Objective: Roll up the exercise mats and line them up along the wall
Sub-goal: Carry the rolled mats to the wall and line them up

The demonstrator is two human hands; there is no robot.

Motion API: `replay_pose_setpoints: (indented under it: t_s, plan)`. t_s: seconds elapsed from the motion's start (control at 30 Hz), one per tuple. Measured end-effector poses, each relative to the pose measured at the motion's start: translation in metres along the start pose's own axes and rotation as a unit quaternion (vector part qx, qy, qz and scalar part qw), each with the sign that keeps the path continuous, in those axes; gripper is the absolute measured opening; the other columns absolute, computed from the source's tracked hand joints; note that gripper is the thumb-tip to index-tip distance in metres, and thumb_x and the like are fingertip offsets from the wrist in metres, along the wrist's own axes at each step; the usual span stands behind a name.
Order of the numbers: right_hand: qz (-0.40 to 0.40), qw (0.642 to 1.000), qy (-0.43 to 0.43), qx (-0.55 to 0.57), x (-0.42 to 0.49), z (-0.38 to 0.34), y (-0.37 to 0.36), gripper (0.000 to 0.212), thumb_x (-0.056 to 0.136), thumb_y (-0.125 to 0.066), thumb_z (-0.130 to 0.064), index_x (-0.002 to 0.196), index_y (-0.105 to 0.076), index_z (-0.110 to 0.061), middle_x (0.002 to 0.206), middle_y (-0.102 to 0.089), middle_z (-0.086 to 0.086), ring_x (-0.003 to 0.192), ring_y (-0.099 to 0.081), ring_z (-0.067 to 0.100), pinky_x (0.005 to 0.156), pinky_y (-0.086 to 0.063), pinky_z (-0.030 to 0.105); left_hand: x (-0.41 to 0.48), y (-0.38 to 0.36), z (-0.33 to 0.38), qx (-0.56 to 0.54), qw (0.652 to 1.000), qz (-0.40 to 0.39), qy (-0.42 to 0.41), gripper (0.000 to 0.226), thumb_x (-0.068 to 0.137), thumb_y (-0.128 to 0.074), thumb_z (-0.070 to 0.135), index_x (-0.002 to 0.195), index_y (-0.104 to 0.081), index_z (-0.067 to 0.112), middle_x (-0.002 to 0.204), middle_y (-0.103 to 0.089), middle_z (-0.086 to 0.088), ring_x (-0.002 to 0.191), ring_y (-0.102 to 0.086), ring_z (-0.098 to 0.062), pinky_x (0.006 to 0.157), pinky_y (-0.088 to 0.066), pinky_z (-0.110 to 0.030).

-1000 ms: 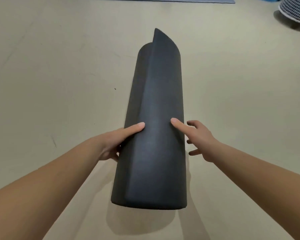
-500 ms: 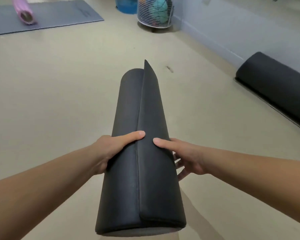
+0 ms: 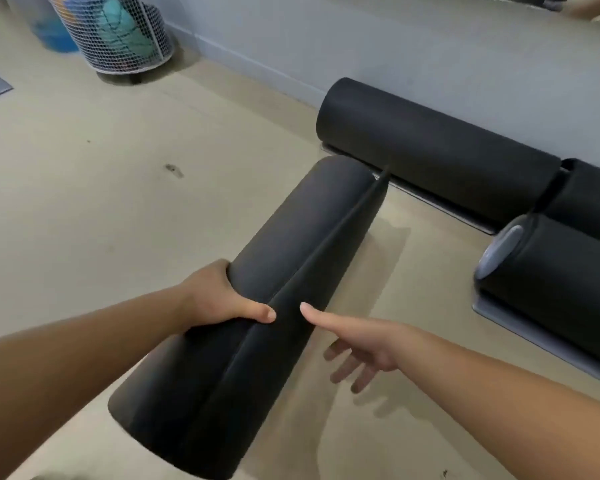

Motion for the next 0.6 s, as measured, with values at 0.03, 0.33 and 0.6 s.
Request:
replay_pose_setpoints:
  t_s: [0.03, 0.33, 0.6]
  plan:
    - [0.063, 0.995, 0.010, -0.070, 0.005, -0.006, 0.023, 0.109, 0.069, -0.070, -0.092, 0.154, -0.047, -0.028, 0.135, -0.069, 0.015, 0.106, -0.076, 0.034, 0.088, -0.062, 0.048, 0.017, 0.002, 0.009, 0.098, 0.995, 0.011, -0.031, 0.117, 0.043, -0.095, 0.073, 0.139, -0.047, 0.029, 0.122, -0.063, 0.005, 0.107, -0.065, -0.021, 0.093, -0.057, -0.042]
    - [0.471, 0.699, 0.091, -0.530, -0.005, -0.059, 0.146, 0.134, 0.063, -0.083, -0.080, 0.165, -0.009, -0.037, 0.161, -0.025, 0.013, 0.149, -0.029, 0.037, 0.118, -0.037, 0.053, 0.184, 0.030, 0.101, 0.521, 0.761, 0.129, -0.366, 0.133, 0.059, -0.082, 0.069, 0.161, -0.009, 0.028, 0.143, -0.053, -0.012, 0.128, -0.053, -0.034, 0.107, -0.047, -0.048]
    - [0.511, 0.707, 0.010, -0.488, 0.067, -0.047, 0.126, 0.162, 0.063, -0.076, -0.088, 0.152, 0.047, -0.032, 0.167, 0.035, 0.027, 0.158, 0.028, 0.047, 0.124, 0.000, 0.074, 0.289, 0.052, 0.151, 0.558, 0.585, 0.196, -0.555, 0.132, 0.065, -0.078, 0.080, 0.168, -0.022, 0.021, 0.147, -0.045, -0.030, 0.136, -0.044, -0.046, 0.113, -0.037, -0.055]
Point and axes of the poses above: each hand's wrist, its own x-axis towards the middle knuckle, its own y-axis out of the back of the hand, z = x × y, the point moved 2 cm from there along x, towards the middle knuckle
